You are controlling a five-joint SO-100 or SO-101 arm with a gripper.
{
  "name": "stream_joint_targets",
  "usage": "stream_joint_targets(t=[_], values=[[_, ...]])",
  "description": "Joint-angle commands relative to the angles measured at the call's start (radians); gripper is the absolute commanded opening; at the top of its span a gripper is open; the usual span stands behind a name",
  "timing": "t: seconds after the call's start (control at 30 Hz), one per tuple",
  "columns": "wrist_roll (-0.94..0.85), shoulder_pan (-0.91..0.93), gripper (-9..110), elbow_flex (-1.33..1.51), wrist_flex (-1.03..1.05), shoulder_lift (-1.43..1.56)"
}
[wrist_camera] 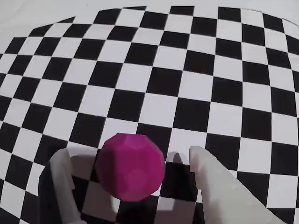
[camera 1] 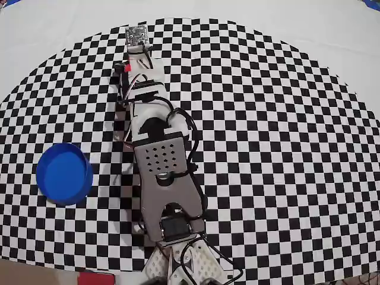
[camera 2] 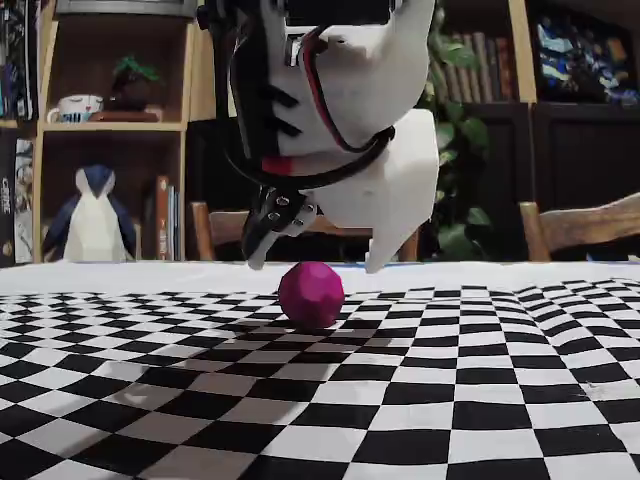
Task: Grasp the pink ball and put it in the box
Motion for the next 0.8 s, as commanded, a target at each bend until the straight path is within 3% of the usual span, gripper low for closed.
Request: stream_joint_targets(t=[0.0, 0.77], values=[[-0.008, 0.008, 29, -0.046, 0.005, 0.003], [-0.008, 0.008, 29, -0.084, 0.006, -0.037]])
